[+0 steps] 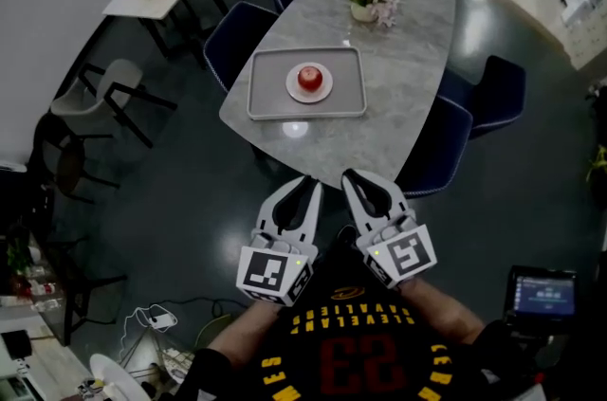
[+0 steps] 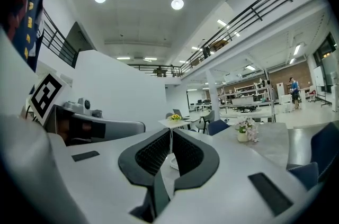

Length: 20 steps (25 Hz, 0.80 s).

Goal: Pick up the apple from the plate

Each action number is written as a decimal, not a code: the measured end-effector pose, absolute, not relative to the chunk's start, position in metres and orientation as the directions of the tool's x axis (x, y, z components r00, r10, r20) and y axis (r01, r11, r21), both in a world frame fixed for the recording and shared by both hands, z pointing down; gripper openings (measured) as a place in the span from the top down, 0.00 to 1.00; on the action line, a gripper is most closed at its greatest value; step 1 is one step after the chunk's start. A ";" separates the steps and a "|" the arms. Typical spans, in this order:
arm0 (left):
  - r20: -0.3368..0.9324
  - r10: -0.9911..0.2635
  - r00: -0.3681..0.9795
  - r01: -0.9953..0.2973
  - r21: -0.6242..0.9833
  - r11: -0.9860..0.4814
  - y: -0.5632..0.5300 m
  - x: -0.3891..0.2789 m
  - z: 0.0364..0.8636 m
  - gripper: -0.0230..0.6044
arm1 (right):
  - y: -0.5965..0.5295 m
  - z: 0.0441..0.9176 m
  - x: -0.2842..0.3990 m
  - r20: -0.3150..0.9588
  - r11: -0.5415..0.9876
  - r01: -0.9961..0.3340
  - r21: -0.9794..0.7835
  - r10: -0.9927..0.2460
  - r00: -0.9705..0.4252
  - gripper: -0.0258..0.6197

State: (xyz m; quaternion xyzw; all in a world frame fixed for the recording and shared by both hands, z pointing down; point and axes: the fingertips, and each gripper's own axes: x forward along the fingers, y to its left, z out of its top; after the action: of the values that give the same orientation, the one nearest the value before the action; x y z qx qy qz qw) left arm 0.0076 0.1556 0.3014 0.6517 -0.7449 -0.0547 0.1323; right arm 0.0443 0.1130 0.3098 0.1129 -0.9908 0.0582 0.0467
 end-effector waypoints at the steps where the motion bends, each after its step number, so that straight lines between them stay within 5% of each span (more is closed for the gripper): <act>1: 0.126 -0.984 -0.124 -0.956 0.252 0.153 0.148 0.007 0.300 0.88 | 0.103 0.308 0.045 0.093 0.969 -0.226 -0.104 -0.217 -0.972 0.95; 20: 0.206 -0.966 -0.159 -0.945 0.251 0.209 0.057 -0.017 0.329 0.88 | 0.008 0.333 0.023 0.144 0.964 -0.223 -0.144 -0.203 -0.969 0.87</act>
State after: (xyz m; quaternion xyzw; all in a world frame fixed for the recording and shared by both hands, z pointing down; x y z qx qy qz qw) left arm -0.0172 0.0572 0.3292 0.6280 -0.7606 -0.0315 0.1615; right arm 0.0227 0.0076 0.3332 0.1076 -0.9889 0.0796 0.0639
